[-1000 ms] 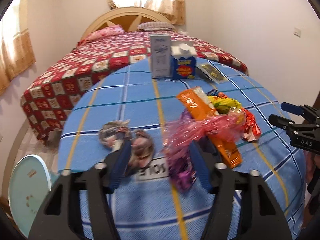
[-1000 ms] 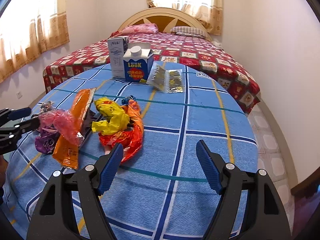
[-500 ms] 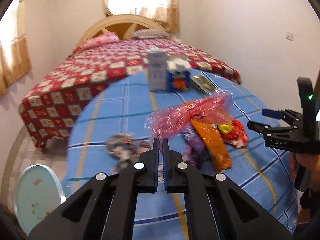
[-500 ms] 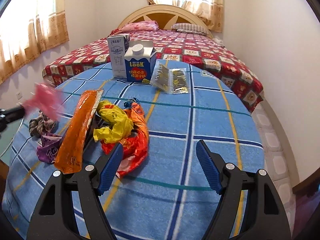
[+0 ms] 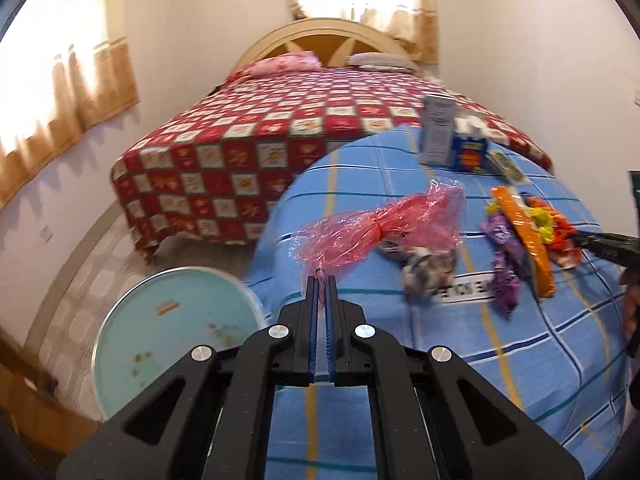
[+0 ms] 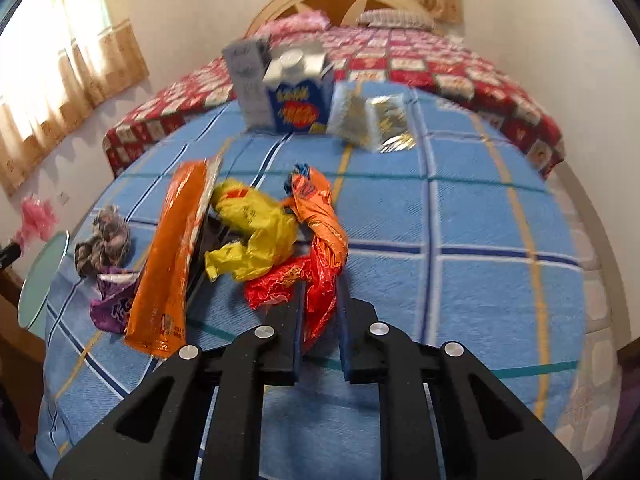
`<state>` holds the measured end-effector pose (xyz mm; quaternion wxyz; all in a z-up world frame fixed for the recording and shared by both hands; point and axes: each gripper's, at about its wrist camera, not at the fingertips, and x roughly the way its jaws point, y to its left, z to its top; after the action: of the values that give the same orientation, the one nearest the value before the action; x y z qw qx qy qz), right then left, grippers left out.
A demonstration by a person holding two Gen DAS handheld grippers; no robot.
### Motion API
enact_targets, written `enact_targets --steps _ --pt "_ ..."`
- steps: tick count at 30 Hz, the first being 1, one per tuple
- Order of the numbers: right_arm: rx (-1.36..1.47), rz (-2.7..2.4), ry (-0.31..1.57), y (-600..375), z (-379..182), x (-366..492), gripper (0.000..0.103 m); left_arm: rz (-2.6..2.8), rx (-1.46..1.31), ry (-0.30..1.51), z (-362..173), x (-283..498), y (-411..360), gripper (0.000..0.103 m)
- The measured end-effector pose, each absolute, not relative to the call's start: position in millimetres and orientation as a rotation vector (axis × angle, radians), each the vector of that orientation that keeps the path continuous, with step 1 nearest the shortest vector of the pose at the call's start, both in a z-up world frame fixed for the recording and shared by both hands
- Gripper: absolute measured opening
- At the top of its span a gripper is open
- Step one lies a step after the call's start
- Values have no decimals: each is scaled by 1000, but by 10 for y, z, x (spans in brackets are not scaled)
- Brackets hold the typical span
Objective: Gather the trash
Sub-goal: 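Carry the pink bag and red-orange bag over the teal bin with both tools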
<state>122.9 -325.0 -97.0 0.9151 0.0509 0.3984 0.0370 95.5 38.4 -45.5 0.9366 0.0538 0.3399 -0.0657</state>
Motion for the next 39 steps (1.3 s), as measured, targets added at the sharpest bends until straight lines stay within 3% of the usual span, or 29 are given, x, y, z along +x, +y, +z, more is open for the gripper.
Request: enact_targets --steps 12,27,39 --pt "-14 160 610 -2683 -373 1145 15 -10 98 723 -490 895 763 3" --pt "-193 480 585 -1178 -459 1557 15 130 81 763 -610 819 1270 3" --pt "-240 552 587 -639 -575 1646 15 162 68 768 -615 747 1443 3"
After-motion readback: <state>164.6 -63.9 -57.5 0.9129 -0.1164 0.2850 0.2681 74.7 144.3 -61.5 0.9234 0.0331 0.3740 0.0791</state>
